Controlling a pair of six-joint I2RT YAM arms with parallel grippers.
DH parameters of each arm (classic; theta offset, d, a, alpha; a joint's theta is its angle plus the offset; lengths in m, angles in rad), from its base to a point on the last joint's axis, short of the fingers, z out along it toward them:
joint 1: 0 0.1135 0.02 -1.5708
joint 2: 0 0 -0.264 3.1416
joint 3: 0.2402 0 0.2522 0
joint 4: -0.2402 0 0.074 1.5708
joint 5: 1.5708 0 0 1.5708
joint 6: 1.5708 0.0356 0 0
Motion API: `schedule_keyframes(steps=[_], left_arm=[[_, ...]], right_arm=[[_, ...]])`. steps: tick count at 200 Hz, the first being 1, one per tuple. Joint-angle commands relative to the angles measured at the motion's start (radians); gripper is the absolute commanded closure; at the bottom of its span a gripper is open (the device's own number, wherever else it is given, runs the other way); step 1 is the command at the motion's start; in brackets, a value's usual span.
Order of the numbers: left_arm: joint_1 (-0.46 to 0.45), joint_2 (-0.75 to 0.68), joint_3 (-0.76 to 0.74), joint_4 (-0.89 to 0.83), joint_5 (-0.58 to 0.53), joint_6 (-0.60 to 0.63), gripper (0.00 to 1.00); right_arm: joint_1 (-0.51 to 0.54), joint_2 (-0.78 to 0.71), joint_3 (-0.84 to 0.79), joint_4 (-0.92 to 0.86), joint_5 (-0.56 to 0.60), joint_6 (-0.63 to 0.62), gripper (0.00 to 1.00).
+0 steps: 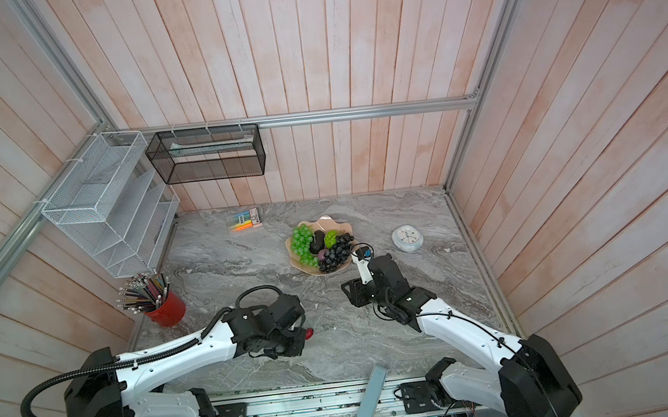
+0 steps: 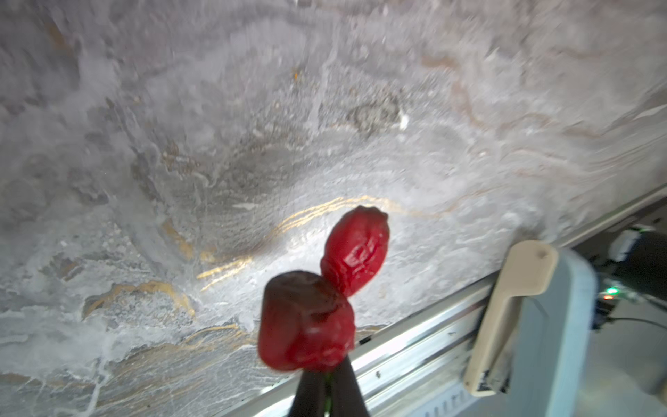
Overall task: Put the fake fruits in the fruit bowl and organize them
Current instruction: 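Carry the red dates into the bowl and release them with the left gripper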
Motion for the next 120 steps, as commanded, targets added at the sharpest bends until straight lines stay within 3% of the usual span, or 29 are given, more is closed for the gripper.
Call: schedule_keyframes(steps=[1, 40, 75, 120], left_arm=[[0.099, 0.009, 0.108, 0.054, 0.090, 0.042, 0.94], [0.268, 0.187, 0.369, 0.109, 0.136, 0.154, 0.94], [0.376, 0.398, 0.617, 0.072, 0.169, 0.240, 0.94], [0.434, 0.589, 0.733, 0.128, 0.262, 0.250, 0.94]], right_arm=[[-0.082, -0.036, 0.009, -0.006, -0.020, -0.017, 0.53], [-0.203, -0.046, 0.022, 0.035, -0.049, -0.011, 0.54], [-0.223, -0.001, 0.032, 0.074, -0.082, 0.002, 0.54], [-0.224, 0.032, 0.025, 0.085, -0.106, 0.014, 0.55]])
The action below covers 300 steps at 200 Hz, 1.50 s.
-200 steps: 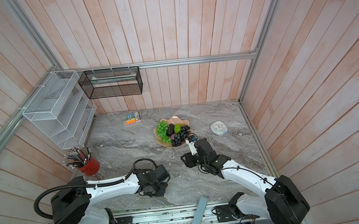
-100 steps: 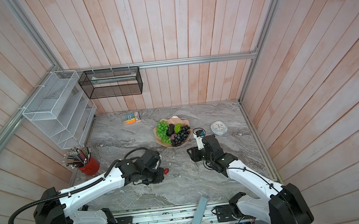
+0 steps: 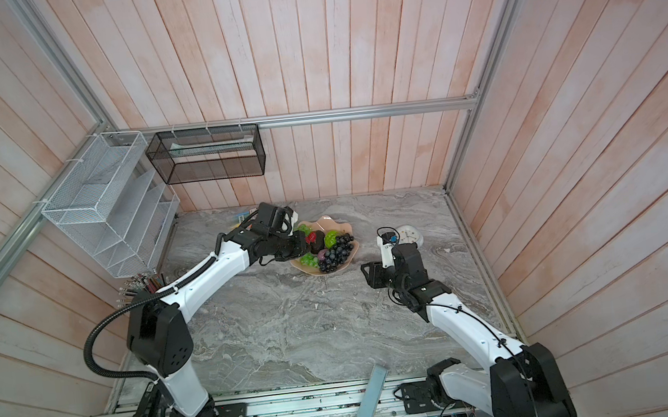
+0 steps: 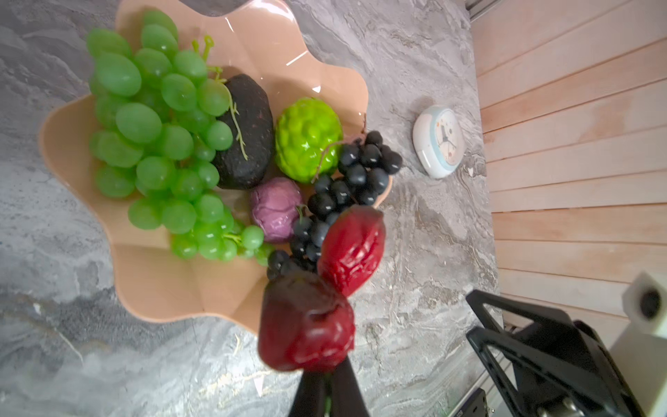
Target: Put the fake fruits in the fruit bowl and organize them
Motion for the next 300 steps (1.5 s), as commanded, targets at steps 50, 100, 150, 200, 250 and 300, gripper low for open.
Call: schedule_keyframes(steps=[50, 100, 150, 200, 250, 300], left_arm=[[0.003, 0.155, 0.023, 0.057, 0.102, 0.015, 0.94], [0.007, 0.151, -0.002, 0.055, 0.058, 0.017, 0.85], [0.007, 0.103, 0.011, 0.027, 0.030, 0.017, 0.66], [0.010, -0.080, -0.005, -0.056, -0.062, 0.025, 0.38], [0.130, -0.394, -0.340, 0.120, -0.237, 0.065, 0.14], [0.273, -0.749, -0.941, 0.762, -0.482, 0.343, 0.00]], right_arm=[[-0.006, 0.017, 0.003, 0.045, -0.010, 0.002, 0.55], [-0.005, 0.054, 0.009, 0.054, -0.018, -0.003, 0.54], [-0.009, 0.052, 0.047, 0.011, 0.019, -0.059, 0.52], [-0.021, -0.030, 0.113, -0.049, 0.106, -0.112, 0.43], [-0.108, -0.013, 0.244, -0.079, 0.275, -0.218, 0.18], [-0.310, -0.071, -0.057, 0.461, 0.242, -0.371, 0.02]])
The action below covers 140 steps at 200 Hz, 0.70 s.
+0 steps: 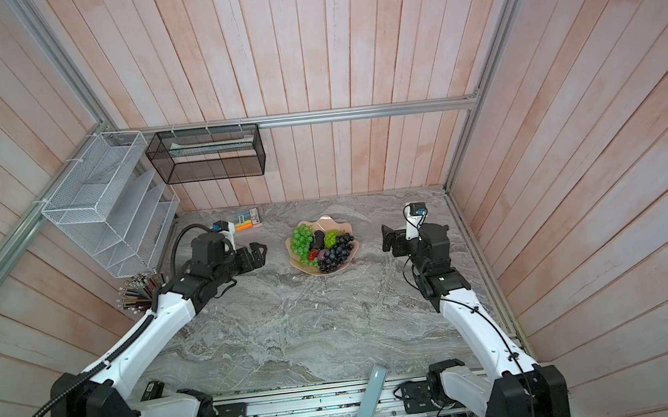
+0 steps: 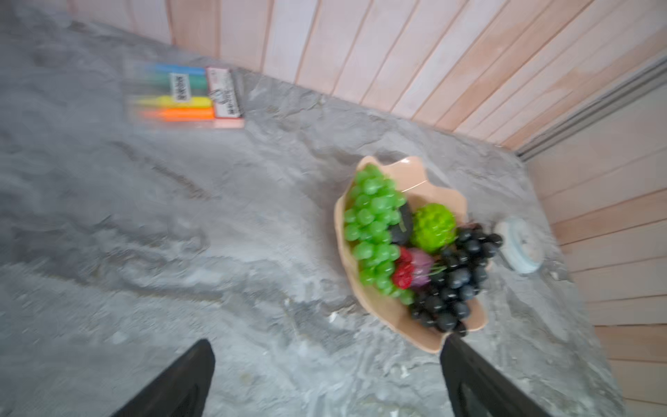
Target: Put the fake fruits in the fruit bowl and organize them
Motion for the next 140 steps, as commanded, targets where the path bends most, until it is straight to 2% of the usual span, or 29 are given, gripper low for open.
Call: schedule_keyframes(steps=[1, 11, 30, 47, 68, 83, 102, 118, 140], left_arm=[[0.048, -0.109, -0.216, 0.377, -0.177, 0.193, 0.00], [0.086, -0.126, -0.298, 0.454, -0.216, 0.245, 0.00], [0.175, -0.096, -0.425, 0.598, -0.219, 0.242, 0.00], [0.187, -0.048, -0.521, 0.787, -0.262, 0.295, 0.00], [0.194, 0.025, -0.551, 0.905, -0.277, 0.348, 0.00], [0.217, 0.092, -0.585, 1.074, -0.269, 0.358, 0.00], [0.236, 0.159, -0.545, 1.118, -0.223, 0.371, 0.00], [0.246, 0.215, -0.520, 1.145, -0.188, 0.411, 0.00], [0.292, 0.315, -0.561, 1.305, -0.168, 0.363, 0.00]], right_arm=[[-0.090, 0.008, -0.098, 0.223, 0.022, -0.058, 0.02], [-0.119, 0.006, -0.147, 0.253, 0.041, -0.045, 0.02], [-0.129, 0.018, -0.307, 0.499, 0.084, -0.063, 0.02], [-0.143, 0.056, -0.379, 0.604, 0.093, -0.041, 0.02], [-0.157, 0.160, -0.414, 0.709, 0.090, -0.039, 0.02], [-0.177, 0.253, -0.418, 0.787, 0.087, -0.034, 0.02], [-0.232, 0.366, -0.420, 0.906, 0.021, 0.043, 0.02], [-0.227, 0.409, -0.400, 0.899, -0.091, -0.020, 0.02], [-0.212, 0.494, -0.440, 1.074, -0.097, -0.030, 0.02]])
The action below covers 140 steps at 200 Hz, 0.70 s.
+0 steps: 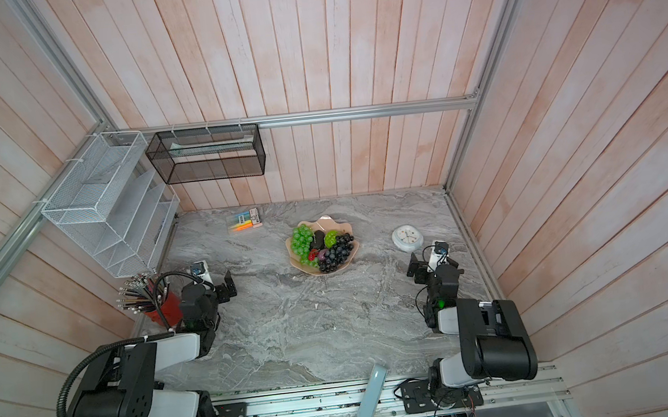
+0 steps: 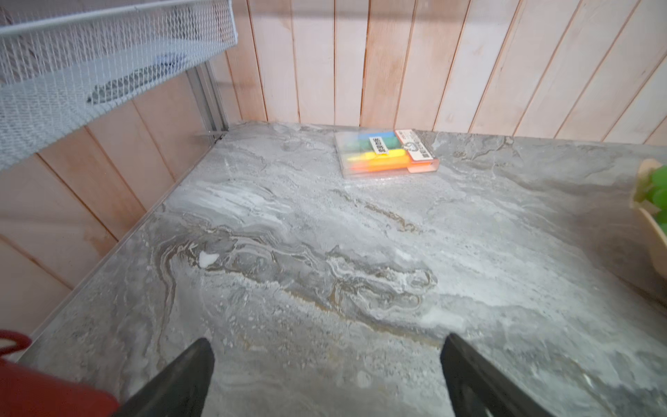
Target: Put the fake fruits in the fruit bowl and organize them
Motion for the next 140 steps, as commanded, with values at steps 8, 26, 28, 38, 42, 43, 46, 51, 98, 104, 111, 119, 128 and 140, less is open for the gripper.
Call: schedule_keyframes(steps=[8, 26, 28, 38, 42, 43, 46, 51, 98, 104, 111, 119, 128, 140], left_arm=[[0.051, 0.103, -0.046, 0.306, 0.039, -0.009, 0.00], [0.051, 0.088, -0.029, 0.249, 0.043, -0.014, 0.00], [0.052, 0.088, -0.030, 0.247, 0.044, -0.013, 0.00], [0.051, 0.097, -0.036, 0.280, 0.040, -0.011, 0.00], [0.050, 0.096, -0.035, 0.278, 0.041, -0.011, 0.00], [0.051, 0.096, -0.035, 0.277, 0.041, -0.011, 0.00], [0.050, 0.095, -0.033, 0.270, 0.041, -0.011, 0.00], [0.050, 0.090, -0.031, 0.260, 0.043, -0.012, 0.00], [0.052, 0.088, -0.038, 0.272, 0.042, -0.011, 0.00], [0.051, 0.088, -0.038, 0.271, 0.043, -0.011, 0.00], [0.051, 0.088, -0.037, 0.271, 0.042, -0.011, 0.00], [0.052, 0.089, -0.038, 0.273, 0.042, -0.011, 0.00], [0.051, 0.088, -0.037, 0.272, 0.042, -0.011, 0.00], [0.052, 0.088, -0.037, 0.271, 0.042, -0.011, 0.00]], right_arm=[[0.010, 0.063, -0.030, 0.238, -0.076, -0.016, 0.02], [0.009, 0.029, 0.002, 0.120, -0.082, -0.029, 0.02], [0.010, 0.028, 0.004, 0.114, -0.079, -0.029, 0.02], [0.011, 0.036, 0.001, 0.134, -0.076, -0.024, 0.02], [0.010, 0.037, 0.000, 0.136, -0.076, -0.023, 0.02], [0.010, 0.037, 0.000, 0.137, -0.076, -0.023, 0.02], [0.010, 0.036, 0.000, 0.133, -0.076, -0.023, 0.02], [0.012, 0.033, 0.003, 0.124, -0.075, -0.026, 0.02], [0.041, 0.033, 0.010, 0.111, -0.025, -0.045, 0.02], [0.051, 0.032, 0.010, 0.110, -0.005, -0.054, 0.02], [0.058, 0.033, 0.010, 0.110, 0.005, -0.059, 0.02], [0.059, 0.033, 0.010, 0.109, 0.004, -0.059, 0.02], [0.058, 0.033, 0.010, 0.109, 0.006, -0.055, 0.02], [0.048, 0.033, 0.015, 0.100, -0.001, -0.043, 0.02]])
